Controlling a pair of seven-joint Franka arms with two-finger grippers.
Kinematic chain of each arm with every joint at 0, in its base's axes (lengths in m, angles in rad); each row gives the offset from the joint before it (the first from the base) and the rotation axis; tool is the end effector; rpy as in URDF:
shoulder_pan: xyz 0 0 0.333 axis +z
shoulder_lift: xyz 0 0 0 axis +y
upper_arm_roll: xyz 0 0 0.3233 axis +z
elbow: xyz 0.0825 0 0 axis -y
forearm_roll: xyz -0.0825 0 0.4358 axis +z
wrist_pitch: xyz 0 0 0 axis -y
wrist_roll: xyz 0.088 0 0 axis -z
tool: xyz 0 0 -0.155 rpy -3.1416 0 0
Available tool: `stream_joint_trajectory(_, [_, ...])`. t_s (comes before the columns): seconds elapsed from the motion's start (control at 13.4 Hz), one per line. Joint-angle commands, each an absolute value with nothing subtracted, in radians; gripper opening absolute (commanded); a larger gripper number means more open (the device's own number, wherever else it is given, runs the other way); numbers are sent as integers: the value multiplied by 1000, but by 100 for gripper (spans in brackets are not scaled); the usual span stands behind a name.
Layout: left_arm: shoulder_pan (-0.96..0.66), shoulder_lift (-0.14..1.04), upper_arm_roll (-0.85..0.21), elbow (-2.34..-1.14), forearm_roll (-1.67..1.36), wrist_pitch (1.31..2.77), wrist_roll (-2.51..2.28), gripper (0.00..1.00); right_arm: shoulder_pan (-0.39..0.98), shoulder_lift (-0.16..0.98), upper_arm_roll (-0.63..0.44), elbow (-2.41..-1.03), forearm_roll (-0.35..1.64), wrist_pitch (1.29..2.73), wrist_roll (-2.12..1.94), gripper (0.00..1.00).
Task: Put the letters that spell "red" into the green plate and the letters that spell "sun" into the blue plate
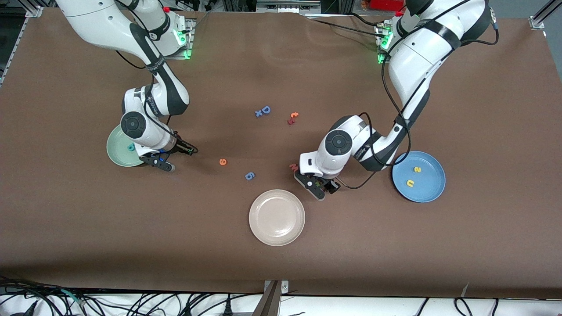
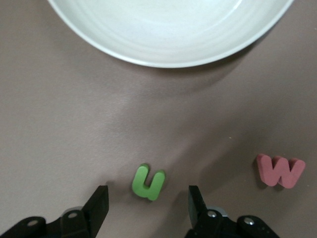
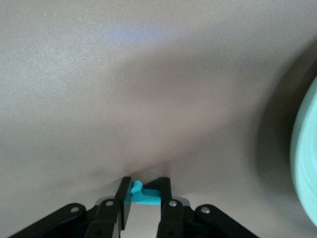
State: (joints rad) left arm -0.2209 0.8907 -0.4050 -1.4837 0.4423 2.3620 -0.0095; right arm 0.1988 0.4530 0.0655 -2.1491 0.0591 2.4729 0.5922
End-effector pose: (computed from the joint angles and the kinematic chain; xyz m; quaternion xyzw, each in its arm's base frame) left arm 0.6518 -0.4041 0.0997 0.9251 -0.3778 0.0376 0.0061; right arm 0.5566 0.1555 0.0917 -0.9794 0.1891 0.0715 0.0017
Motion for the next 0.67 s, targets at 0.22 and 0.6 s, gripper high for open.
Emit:
stream_joint_trajectory(0.22, [-236,913,-396,-1453,492,2361,3,41,199,417,14,-1970,51,2125,527,15])
stream_joint_trajectory(0.6, [-236,920,-396,-1451,492,2361,3,42,184,454,-172,-1962,51,2077,200,17])
